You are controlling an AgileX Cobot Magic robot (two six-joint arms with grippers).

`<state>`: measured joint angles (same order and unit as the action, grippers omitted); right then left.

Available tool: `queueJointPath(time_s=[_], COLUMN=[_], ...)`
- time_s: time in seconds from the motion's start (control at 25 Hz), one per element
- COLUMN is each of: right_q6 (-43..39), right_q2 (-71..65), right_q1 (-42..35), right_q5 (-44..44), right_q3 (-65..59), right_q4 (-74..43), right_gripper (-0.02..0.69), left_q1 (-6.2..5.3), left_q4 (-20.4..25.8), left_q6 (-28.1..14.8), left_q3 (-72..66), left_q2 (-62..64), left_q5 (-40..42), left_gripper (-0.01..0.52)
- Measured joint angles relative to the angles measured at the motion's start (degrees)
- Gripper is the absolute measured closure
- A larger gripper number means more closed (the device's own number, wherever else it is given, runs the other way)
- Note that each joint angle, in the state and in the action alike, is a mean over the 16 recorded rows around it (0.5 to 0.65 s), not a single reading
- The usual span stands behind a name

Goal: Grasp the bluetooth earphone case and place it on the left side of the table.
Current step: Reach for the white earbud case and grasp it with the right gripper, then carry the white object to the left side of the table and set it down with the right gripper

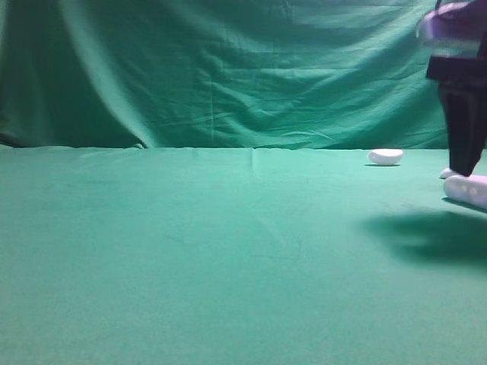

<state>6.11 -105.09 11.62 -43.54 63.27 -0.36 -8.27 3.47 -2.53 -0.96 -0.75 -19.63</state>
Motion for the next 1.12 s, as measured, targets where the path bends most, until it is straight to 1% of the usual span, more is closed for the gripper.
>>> queueJointPath(time_s=[0.4, 0.48, 0.6, 0.8, 0.96, 1.12], right_q6=[0.31, 0.35, 0.39, 0.39, 0.39, 0.39], right_q2=[-1.29, -0.98, -0.49, -0.59, -3.12, -8.41], right_q1=[0.49, 1.25, 3.34, 9.58, 16.86, 24.59], right_q5=[-4.42, -5.95, -7.72, -8.25, -7.29, -5.7], right_q3=[4.36, 6.43, 10.5, 19.3, 27.68, 36.13], right_q4=[-0.06, 0.02, 0.22, 0.58, 0.73, 0.86], right_gripper=[0.324, 0.341, 0.345, 0.345, 0.345, 0.345], left_q1=[0.0, 0.0, 0.0, 0.0, 0.0, 0.0], left_q4=[0.0, 0.0, 0.0, 0.0, 0.0, 0.0], left_q6=[0.0, 0.0, 0.0, 0.0, 0.0, 0.0], left_q3=[0.0, 0.0, 0.0, 0.0, 0.0, 0.0], left_q2=[0.0, 0.0, 0.0, 0.0, 0.0, 0.0], left_q5=[0.0, 0.0, 0.0, 0.0, 0.0, 0.0], left_gripper=[0.514, 0.514, 0.514, 0.514, 0.514, 0.514])
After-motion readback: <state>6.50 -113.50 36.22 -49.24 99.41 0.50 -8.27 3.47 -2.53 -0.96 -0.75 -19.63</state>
